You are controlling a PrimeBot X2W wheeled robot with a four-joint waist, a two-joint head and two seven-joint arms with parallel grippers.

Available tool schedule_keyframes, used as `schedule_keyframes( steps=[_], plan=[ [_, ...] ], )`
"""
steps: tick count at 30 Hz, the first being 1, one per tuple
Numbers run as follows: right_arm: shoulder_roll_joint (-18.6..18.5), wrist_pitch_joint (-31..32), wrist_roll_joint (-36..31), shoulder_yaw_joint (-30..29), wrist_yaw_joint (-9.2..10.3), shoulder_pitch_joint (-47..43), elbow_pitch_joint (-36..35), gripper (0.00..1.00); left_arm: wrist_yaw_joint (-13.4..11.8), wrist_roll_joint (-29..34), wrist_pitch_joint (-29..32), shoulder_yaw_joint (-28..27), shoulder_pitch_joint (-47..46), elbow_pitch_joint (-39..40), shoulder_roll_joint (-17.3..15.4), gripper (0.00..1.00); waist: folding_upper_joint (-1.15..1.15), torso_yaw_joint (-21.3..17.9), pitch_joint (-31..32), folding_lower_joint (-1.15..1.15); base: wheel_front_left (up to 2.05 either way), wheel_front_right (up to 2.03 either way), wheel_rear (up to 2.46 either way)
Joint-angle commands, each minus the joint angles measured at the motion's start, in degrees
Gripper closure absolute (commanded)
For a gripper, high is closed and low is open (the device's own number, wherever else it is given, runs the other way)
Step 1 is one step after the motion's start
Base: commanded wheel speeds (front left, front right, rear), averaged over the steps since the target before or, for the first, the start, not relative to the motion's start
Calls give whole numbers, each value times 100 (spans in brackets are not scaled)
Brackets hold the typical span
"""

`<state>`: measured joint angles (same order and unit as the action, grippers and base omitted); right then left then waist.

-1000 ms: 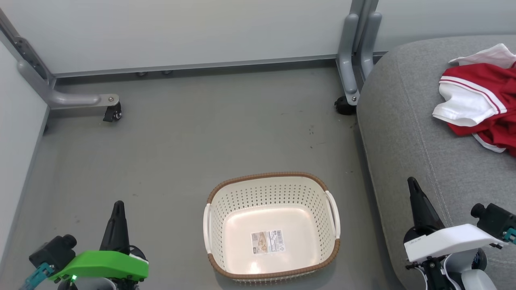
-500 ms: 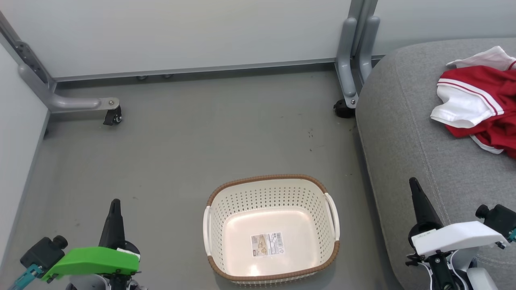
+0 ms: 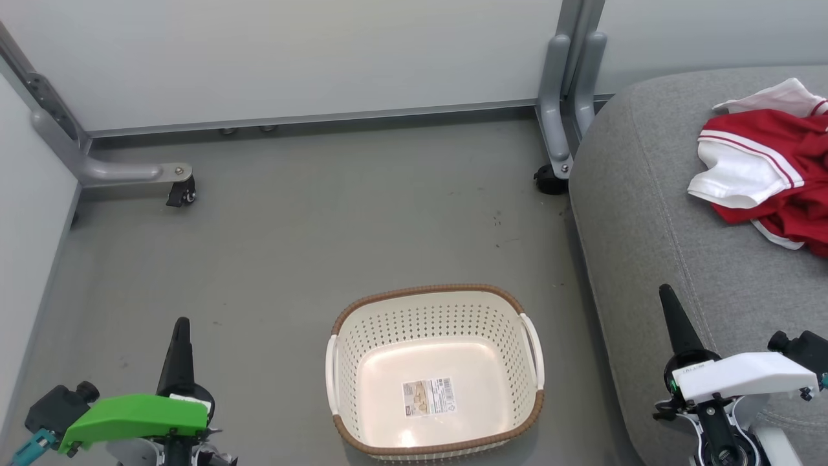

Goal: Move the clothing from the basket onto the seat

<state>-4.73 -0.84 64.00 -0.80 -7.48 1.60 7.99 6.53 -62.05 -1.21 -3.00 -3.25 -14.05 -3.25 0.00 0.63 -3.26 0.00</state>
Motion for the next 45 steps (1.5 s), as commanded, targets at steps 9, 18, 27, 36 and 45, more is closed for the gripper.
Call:
schedule_keyframes(
  steps=[9,18,27,36,45],
  plan=[
    [-42,105,641,-67,-3,183,88,100,43,-628,161,-91,-181,37,-13,100,0,-10,46,0,0,0,0],
    [-40,187,1134,-115,-3,254,189,100,56,-1121,283,-152,-220,30,-3,100,0,-19,90,0,0,0,0],
    [-34,271,1575,-159,-3,292,284,100,63,-1564,404,-198,-250,23,4,100,0,-27,133,0,0,0,0],
    [-25,341,1995,-206,-2,358,371,100,78,-1982,516,-244,-278,16,13,100,0,-36,177,0,0,0,0],
    [-15,425,2384,-255,-2,384,457,100,93,-2366,611,-296,-289,9,22,100,0,-45,221,0,0,0,0]
  ],
)
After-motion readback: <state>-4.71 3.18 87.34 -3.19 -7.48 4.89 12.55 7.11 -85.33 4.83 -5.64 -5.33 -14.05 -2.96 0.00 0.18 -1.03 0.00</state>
